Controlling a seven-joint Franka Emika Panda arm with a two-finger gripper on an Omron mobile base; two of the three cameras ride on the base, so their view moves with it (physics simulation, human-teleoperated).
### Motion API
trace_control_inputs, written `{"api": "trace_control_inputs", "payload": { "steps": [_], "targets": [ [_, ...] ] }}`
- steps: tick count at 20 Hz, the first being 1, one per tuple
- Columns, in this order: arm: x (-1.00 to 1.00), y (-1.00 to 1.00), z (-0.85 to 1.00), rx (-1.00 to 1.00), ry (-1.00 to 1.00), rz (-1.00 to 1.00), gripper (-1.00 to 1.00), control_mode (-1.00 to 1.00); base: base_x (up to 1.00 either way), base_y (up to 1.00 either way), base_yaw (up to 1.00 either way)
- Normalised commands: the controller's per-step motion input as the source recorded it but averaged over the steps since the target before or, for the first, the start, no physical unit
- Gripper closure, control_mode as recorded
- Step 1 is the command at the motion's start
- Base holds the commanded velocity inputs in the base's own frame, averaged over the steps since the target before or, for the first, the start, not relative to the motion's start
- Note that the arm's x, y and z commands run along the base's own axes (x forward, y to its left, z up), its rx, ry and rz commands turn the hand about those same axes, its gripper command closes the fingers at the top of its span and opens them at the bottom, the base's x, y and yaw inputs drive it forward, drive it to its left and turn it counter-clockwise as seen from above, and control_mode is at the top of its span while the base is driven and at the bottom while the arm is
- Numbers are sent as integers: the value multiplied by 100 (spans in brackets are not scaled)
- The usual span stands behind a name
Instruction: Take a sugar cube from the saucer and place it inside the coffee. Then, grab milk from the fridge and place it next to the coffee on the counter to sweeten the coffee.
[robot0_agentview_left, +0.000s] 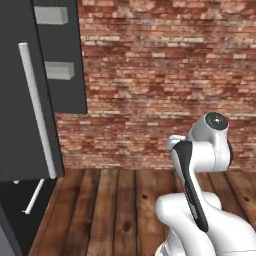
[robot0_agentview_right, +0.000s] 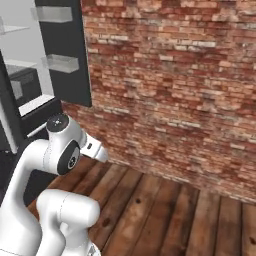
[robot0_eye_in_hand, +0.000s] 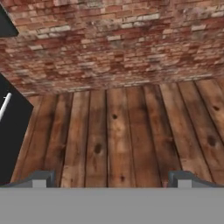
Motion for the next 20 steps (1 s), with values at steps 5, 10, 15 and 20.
{"api": "trace_control_inputs", "payload": {
  "steps": [5,10,15,20],
  "targets": [
    [0,0,0,0,0,0,-100,100,100,-41,0],
    [0,0,0,0,0,0,-100,100,100,-64,13],
    [0,0,0,0,0,0,-100,100,100,-60,59],
    [0,0,0,0,0,0,-100,100,67,-28,85]
  ]
}}
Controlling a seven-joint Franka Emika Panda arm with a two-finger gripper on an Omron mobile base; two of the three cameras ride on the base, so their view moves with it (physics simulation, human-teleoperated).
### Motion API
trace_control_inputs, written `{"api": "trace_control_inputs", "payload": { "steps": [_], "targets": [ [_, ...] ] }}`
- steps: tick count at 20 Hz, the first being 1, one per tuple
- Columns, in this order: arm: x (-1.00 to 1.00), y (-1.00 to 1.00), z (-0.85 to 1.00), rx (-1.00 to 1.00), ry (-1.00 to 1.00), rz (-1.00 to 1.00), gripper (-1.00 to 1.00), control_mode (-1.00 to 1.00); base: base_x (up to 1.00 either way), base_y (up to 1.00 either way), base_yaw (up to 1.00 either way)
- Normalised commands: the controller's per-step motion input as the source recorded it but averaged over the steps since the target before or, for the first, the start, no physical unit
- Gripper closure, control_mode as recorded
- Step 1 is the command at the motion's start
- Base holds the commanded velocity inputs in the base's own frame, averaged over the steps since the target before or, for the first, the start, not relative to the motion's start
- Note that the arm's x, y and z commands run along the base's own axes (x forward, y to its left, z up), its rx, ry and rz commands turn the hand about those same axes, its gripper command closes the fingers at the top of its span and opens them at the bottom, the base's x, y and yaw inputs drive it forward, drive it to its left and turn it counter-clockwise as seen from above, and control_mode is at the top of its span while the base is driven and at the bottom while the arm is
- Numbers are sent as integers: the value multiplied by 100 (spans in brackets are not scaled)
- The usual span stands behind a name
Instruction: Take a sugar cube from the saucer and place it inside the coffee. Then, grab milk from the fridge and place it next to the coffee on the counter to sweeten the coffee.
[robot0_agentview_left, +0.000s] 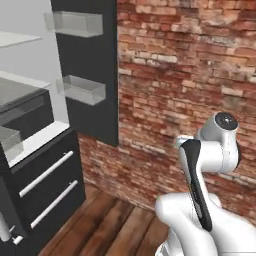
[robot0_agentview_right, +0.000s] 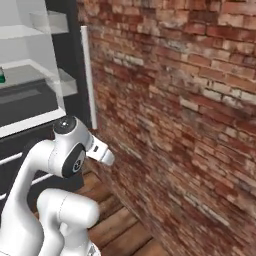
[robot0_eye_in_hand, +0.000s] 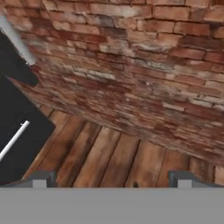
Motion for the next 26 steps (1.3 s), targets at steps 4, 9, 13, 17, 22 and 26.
{"api": "trace_control_inputs", "payload": {
  "steps": [4,9,13,17,22,26],
  "targets": [
    [0,0,0,0,0,0,-100,100,31,-22,94],
    [0,0,0,0,0,0,-100,100,10,-29,95],
    [0,0,0,0,0,0,-100,100,24,-57,80],
    [0,0,0,0,0,0,-100,100,56,-47,33],
    [0,0,0,0,0,0,-100,100,77,-12,4],
    [0,0,0,0,0,0,-100,100,96,0,0]
  ]
}}
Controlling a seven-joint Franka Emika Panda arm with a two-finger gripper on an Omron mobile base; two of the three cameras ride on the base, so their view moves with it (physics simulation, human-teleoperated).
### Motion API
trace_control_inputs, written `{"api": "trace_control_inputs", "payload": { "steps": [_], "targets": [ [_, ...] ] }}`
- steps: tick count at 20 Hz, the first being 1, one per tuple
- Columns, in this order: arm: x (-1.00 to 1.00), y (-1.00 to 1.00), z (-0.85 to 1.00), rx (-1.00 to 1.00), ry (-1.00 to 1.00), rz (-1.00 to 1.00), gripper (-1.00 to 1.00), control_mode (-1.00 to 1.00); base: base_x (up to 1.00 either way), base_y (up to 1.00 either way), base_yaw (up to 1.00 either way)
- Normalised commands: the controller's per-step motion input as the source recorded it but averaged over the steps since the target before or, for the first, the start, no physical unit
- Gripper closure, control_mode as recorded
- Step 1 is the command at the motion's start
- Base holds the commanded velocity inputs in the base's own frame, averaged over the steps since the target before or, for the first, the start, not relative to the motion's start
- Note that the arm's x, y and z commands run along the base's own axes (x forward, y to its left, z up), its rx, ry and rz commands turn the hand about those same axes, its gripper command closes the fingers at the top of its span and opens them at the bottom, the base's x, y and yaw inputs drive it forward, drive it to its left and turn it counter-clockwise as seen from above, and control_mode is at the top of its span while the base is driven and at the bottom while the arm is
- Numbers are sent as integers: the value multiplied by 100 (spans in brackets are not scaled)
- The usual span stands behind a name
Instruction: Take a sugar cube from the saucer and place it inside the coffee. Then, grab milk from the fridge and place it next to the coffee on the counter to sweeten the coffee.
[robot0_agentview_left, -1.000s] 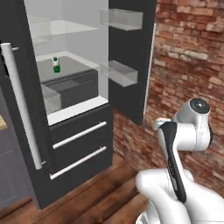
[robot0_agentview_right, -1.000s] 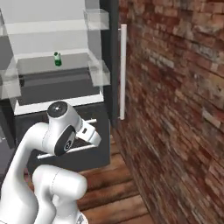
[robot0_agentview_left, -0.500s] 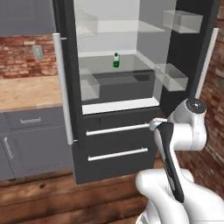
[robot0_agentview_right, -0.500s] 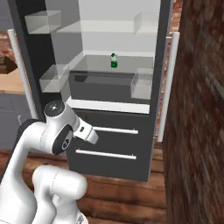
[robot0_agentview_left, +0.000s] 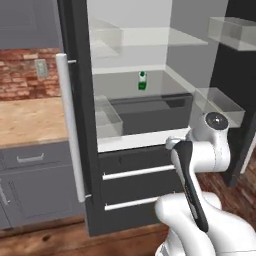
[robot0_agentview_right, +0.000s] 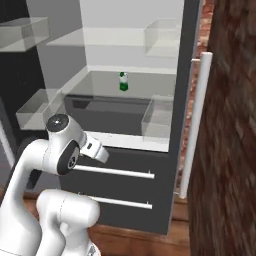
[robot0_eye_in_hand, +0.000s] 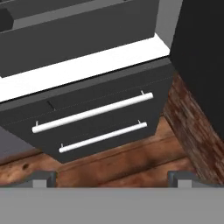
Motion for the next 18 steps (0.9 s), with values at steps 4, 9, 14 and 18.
{"api": "trace_control_inputs", "payload": {
  "steps": [4,9,14,18],
  "targets": [
    [0,0,0,0,0,0,-100,100,100,0,0],
    [0,0,0,0,0,0,-100,100,61,0,0],
    [0,0,0,0,0,0,-100,100,20,0,2],
    [0,0,0,0,0,0,-100,100,0,0,0]
  ]
}}
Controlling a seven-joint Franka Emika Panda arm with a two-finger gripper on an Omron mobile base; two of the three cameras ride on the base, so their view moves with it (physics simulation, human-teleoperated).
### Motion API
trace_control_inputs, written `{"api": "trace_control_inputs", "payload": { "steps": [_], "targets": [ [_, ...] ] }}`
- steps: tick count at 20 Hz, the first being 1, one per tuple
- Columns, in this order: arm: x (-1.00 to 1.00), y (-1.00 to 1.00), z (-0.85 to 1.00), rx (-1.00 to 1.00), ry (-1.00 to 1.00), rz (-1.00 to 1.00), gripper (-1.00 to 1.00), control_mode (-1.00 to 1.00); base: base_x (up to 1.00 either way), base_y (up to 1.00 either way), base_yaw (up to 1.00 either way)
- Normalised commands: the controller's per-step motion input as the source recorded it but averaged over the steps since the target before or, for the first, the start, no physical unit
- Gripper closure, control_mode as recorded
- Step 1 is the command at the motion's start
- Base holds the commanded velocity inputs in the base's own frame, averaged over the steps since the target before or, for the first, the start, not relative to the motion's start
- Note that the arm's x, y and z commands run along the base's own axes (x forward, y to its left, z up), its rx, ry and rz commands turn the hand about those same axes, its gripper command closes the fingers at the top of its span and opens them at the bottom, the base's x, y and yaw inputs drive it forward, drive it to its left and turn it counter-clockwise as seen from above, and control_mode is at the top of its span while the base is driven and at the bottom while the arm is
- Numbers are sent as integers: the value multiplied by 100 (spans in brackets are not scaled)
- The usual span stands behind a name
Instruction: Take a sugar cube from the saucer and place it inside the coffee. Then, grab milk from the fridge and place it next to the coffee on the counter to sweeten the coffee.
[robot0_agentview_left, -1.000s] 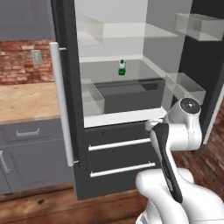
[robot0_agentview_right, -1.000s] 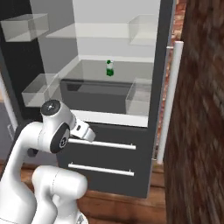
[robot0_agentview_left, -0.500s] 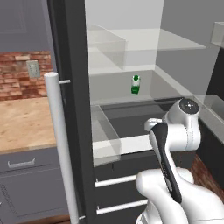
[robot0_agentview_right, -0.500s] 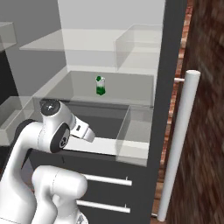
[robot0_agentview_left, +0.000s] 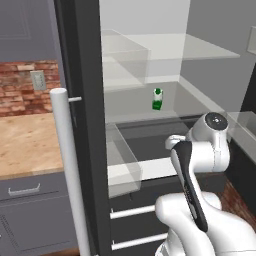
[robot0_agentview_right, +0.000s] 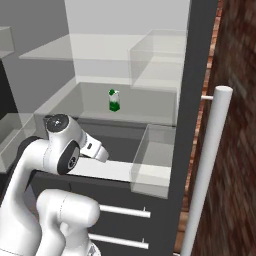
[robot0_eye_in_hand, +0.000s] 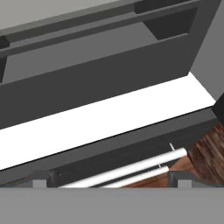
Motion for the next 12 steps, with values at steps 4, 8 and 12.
{"api": "trace_control_inputs", "payload": {
  "steps": [4,8,12],
  "targets": [
    [0,0,52,0,-11,0,-100,-100,0,0,0],
    [23,0,84,0,-2,0,-100,-100,0,0,0],
    [49,0,84,-1,0,0,-100,-100,0,0,0]
  ]
}}
